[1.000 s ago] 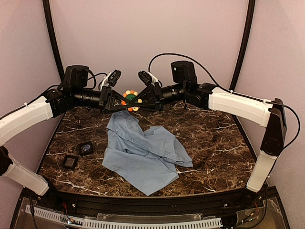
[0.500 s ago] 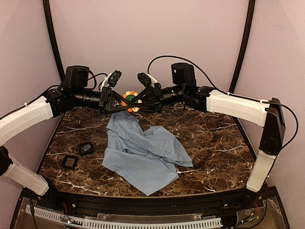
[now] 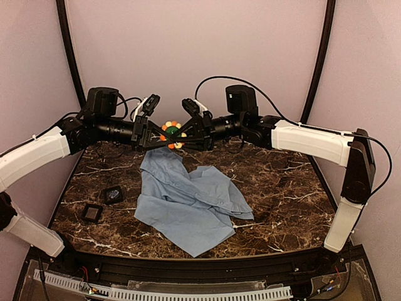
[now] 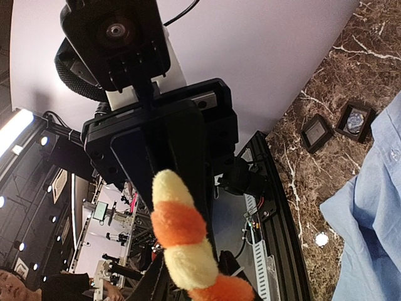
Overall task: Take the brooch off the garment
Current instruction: Close the brooch securely.
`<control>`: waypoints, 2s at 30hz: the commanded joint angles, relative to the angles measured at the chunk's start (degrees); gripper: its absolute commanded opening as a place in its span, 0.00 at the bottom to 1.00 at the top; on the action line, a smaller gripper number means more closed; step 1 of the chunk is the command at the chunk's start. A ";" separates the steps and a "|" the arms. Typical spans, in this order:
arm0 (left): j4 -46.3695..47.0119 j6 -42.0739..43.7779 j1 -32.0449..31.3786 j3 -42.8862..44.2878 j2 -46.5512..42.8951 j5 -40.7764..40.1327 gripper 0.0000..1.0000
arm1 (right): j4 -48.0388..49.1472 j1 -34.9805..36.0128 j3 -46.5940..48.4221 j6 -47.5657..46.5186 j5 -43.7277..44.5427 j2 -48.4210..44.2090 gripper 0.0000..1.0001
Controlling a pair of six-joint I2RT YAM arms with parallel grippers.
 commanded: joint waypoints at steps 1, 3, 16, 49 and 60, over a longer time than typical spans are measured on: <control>1.16 1.28 -0.55 1.25 -1.49 2.11 0.01 | -3.74 -1.67 -1.46 0.97 4.67 -0.22 0.26; 1.04 1.41 -0.55 1.31 -1.47 2.18 0.01 | -4.76 -1.95 -1.00 1.28 5.45 0.00 0.26; -0.09 2.42 -0.55 1.88 -0.91 2.27 0.01 | -8.39 -2.89 0.54 1.95 8.40 0.74 0.25; 7.43 -3.36 -0.51 -1.12 0.43 4.67 0.01 | 14.45 -4.08 -8.65 2.92 4.08 -7.36 0.68; 10.12 -9.14 -0.27 -2.21 1.75 6.85 0.01 | 0.18 -4.52 -7.06 -8.96 14.69 -12.90 0.74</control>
